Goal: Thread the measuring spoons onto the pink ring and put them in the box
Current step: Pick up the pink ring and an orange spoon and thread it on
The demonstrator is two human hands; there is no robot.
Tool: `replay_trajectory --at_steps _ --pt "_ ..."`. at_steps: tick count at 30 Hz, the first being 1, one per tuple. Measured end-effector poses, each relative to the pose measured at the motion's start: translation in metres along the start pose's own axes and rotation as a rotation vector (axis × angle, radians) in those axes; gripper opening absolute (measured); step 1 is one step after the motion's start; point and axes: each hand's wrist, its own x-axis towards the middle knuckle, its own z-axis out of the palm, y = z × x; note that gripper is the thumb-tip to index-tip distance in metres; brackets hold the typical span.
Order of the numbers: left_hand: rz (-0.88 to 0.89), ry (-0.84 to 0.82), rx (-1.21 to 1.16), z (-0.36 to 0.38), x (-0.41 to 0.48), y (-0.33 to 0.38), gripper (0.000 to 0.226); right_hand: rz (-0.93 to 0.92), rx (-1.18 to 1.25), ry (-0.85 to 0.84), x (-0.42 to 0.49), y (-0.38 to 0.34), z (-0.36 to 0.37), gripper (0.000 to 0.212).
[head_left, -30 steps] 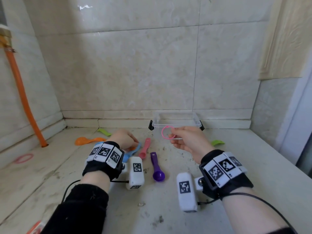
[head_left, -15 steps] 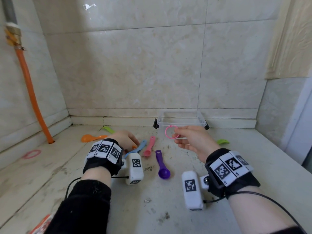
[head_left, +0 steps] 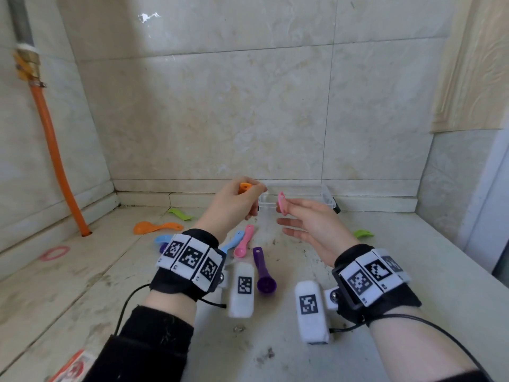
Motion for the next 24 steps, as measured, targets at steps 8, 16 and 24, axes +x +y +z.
replay_trajectory --at_steps 8,16,24 --pt "-0.014 -0.160 -0.071 0.017 -0.012 0.003 0.029 -0.035 0.045 0.007 0.002 0.002 -0.002 0.023" --pt "0.003 -0.276 -0.160 0.013 -0.012 -0.003 0.023 0.011 0.044 -0.027 0.001 -0.002 -0.001 0.040" --pt "-0.003 -0.433 -0.230 0.015 -0.014 -0.005 0.021 0.154 0.171 -0.098 0.001 0.003 0.003 0.044"
